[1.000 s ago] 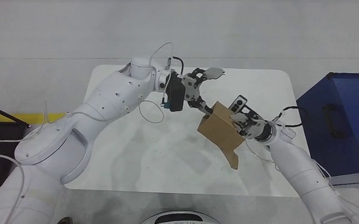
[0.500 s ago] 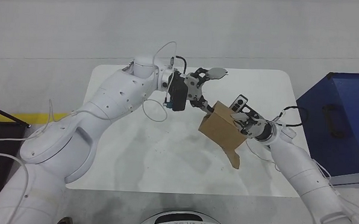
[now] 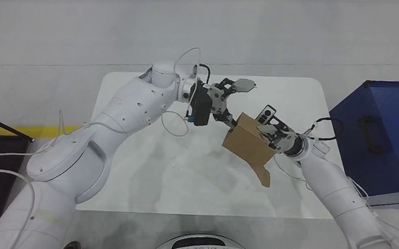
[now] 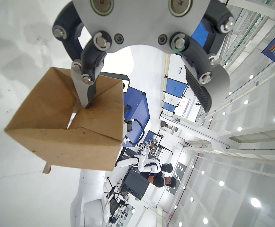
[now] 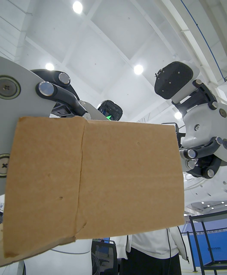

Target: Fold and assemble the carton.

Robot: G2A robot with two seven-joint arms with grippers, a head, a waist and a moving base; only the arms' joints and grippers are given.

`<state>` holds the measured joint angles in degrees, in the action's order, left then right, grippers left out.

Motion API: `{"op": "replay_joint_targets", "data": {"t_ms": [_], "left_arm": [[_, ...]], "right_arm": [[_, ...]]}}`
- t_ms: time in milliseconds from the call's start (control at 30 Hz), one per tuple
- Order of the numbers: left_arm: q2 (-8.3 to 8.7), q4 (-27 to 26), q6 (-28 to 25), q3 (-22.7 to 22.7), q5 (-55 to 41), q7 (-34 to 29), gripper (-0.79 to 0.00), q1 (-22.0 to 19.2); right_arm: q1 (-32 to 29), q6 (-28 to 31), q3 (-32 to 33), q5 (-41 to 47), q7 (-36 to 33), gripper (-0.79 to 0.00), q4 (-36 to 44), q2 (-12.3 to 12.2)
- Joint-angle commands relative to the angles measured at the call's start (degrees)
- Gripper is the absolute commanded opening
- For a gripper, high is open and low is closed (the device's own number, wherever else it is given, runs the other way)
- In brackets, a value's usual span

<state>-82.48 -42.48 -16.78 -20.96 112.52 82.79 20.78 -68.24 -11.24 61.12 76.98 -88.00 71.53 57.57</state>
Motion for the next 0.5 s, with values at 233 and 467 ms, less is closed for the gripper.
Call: {"op": "replay_joint_targets", "data": {"t_ms": [233,467], "left_arm": [[0.19,2.08,1.41,-1.46,0.47,0.35,0.0,0.16],[1.95,3.9,3.79,-4.23,0.22,1.85,0.0,0.96]], "right_arm": [[-0.49,0.03,0.86,0.31,0.0,-0.785,0.15,-0.26],[-0.75,0.0,1.98,0.51,0.0,-0.785,0.25,-0.57]]}}
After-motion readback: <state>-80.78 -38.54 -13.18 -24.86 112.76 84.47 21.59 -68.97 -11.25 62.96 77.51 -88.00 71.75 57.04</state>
